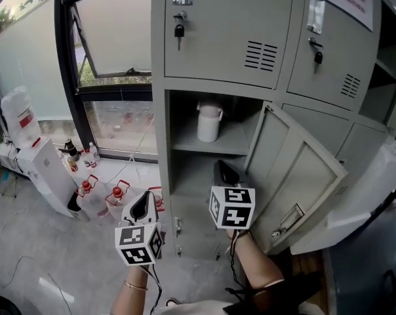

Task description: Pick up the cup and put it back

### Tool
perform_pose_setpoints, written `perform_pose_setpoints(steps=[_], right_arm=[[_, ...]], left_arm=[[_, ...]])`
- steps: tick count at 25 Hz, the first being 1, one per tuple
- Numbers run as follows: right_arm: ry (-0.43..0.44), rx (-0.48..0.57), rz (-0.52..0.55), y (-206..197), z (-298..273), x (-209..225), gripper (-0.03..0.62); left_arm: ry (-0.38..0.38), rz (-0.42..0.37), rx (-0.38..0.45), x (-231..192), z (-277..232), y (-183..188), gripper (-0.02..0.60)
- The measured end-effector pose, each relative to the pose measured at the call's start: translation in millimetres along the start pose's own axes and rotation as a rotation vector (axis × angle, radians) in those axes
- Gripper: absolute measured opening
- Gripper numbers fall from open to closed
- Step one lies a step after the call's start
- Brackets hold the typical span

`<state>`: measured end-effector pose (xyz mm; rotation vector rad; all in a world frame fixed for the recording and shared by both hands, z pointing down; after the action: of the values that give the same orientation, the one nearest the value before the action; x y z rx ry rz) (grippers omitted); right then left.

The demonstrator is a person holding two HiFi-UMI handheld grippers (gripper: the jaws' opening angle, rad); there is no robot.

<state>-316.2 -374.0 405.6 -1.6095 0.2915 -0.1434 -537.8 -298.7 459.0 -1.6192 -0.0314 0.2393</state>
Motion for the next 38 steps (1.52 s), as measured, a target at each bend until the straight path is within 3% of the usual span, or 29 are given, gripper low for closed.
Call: perform_pose_setpoints(steps=[3,13,22,38], right_arm=[[0.041,-0.025,0.029,-20,27,-7,-0.008],[0.127,-0.112,-0.030,-70,90,-1,-0.009],[0.050,-0.090,-0.063,-77,99,0,-0.009],[0.020,-0.108,-0.067,-76,95,-1,-0.009]], left_arm=[[0.012,0.013,0.000,19,7,-2,0.011],[0.068,0.032,-0.001,64,43,-19,0.011],[0.020,0.015,-0.003,61,39,-20,0.011],[-0.037,0.005,-0.020,55,33,-21,0.011]])
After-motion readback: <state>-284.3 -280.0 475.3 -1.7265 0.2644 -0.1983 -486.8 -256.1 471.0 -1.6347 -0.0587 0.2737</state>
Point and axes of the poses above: the fingertips, and each gripper's own axes: z backward along the fingers, x to its right, y out of its top, the point moved 7 cm from there along z, backward along the fingers, and after that the axes turned 2 degrees about z, right-handed, at the moved point
